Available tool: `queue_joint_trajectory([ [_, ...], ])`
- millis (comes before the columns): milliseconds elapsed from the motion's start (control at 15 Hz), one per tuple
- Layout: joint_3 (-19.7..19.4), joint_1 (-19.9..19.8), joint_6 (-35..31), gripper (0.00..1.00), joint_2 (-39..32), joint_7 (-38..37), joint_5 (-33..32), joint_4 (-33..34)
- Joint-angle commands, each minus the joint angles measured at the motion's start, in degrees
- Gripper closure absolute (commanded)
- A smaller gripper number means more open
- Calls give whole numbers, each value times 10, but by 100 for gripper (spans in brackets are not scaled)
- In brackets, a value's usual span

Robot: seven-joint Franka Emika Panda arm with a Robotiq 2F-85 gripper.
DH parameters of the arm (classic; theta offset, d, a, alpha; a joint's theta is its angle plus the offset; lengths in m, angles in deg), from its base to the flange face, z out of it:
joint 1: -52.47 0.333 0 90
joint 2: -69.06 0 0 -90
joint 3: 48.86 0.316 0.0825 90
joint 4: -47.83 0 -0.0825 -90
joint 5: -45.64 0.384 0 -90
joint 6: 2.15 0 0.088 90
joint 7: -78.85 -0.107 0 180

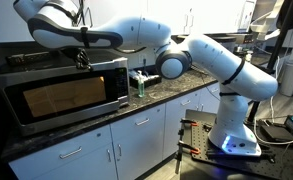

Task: Close the microwave door

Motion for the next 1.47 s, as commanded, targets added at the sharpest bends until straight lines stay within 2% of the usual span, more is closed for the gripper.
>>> queue_joint_trajectory([
  [0, -4, -16, -7, 100, 16, 15, 3, -12],
  [400, -6, -24, 2, 100, 20, 15, 8, -12],
  [467, -8, -23, 5, 100, 21, 20, 5, -14],
  [533, -7, -27, 21, 100, 5, 31, 0, 14],
  [800, -7, -30, 29, 100, 13, 61, -5, 1],
  [867, -3, -32, 25, 100, 15, 73, 0, 1],
  [933, 0, -16, 12, 99, 19, 34, 11, -23],
  [1400, -8, -15, 2, 100, 8, 58, -4, -10],
])
